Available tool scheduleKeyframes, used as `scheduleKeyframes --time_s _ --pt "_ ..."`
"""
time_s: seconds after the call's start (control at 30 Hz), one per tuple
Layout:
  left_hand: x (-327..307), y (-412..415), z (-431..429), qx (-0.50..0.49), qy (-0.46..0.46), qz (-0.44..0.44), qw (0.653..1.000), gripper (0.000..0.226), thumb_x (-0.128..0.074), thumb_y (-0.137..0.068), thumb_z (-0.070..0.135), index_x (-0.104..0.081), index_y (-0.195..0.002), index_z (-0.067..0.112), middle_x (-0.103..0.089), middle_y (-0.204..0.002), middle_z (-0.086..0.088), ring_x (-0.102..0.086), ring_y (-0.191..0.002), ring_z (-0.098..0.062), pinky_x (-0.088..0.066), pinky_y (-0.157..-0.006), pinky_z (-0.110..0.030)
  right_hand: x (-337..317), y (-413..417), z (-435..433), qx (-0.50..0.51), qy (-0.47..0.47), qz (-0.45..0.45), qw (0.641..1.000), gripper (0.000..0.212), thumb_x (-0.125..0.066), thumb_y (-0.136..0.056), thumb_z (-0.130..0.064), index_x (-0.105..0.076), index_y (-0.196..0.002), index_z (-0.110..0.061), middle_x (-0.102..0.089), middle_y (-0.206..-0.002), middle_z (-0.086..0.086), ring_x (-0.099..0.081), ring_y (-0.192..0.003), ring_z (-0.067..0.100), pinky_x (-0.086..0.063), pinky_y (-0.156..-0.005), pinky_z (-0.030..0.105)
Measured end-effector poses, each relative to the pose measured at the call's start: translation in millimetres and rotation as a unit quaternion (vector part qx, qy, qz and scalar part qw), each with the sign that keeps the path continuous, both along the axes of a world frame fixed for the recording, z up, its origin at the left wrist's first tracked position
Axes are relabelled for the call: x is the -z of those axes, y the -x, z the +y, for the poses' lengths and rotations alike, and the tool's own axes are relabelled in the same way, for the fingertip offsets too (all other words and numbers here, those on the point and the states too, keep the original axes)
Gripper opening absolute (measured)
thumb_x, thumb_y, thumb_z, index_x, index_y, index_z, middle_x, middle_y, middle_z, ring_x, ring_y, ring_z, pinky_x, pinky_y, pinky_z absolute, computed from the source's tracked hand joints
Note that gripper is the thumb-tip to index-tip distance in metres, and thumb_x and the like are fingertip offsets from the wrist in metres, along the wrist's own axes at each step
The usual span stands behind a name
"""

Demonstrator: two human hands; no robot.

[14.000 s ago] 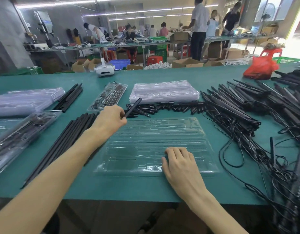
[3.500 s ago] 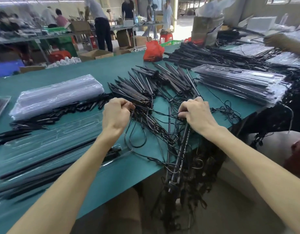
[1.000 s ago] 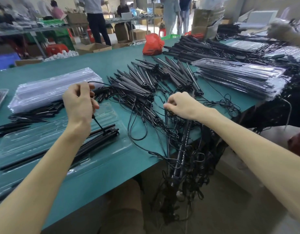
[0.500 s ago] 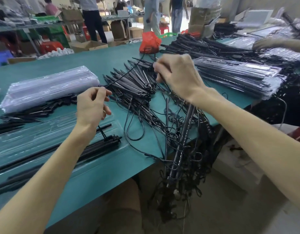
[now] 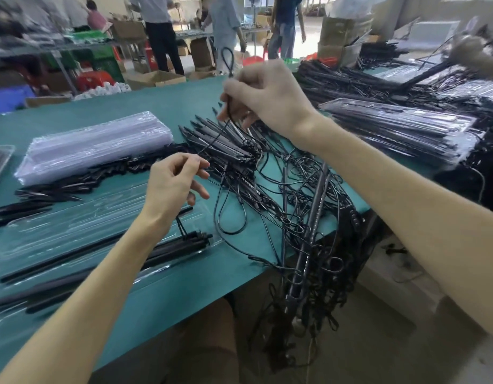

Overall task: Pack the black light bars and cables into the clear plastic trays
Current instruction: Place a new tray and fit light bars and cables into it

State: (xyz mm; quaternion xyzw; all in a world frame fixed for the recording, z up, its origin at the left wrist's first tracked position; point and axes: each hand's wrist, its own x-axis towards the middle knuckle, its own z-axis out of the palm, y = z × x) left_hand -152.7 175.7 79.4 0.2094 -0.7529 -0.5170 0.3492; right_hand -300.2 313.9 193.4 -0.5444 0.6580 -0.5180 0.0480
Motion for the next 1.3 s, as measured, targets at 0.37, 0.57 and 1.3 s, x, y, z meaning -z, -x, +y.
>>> scheduleKeyframes --time_s 0.37,0.57,1.3 --pt "-0.1 4.1 9.0 0.022 0.002 -0.026 0.999 0.02 -0.054 -0.104 0.021 -0.07 -0.102 0.009 -0.074 -0.086 -0.006 -0.072 -0.063 -0.023 -0.049 -0.047 -0.023 51.3 29.3 10.8 0.048 -0.087 -0.114 0.988 0.023 -0.057 -0.101 -0.013 -0.07 -0.097 0.005 -0.078 -0.083 0.009 -0.069 -0.071 0.017 -0.06 -0.072 0.037" --pt "-5.0 -18.2 -11.1 0.096 0.045 -0.164 0.981 0.023 -0.066 -0.095 0.036 -0.07 -0.108 0.018 -0.077 -0.096 0.003 -0.074 -0.086 -0.013 -0.054 -0.073 -0.026 95.9 10.2 8.0 0.012 -0.117 -0.056 0.992 0.015 -0.065 -0.097 -0.015 -0.074 -0.094 -0.004 -0.077 -0.08 0.003 -0.075 -0.077 0.011 -0.06 -0.076 0.027" --pt "8.3 -123.5 -60.3 -0.077 0.056 -0.205 0.974 0.014 -0.057 -0.099 0.004 -0.069 -0.102 0.011 -0.076 -0.091 -0.001 -0.071 -0.077 -0.014 -0.051 -0.072 -0.032 146.0 -110.5 -49.0 -0.116 -0.209 0.228 0.944 0.034 -0.062 -0.097 -0.042 -0.057 -0.09 -0.009 -0.06 -0.097 0.007 -0.05 -0.095 0.025 -0.043 -0.085 0.041"
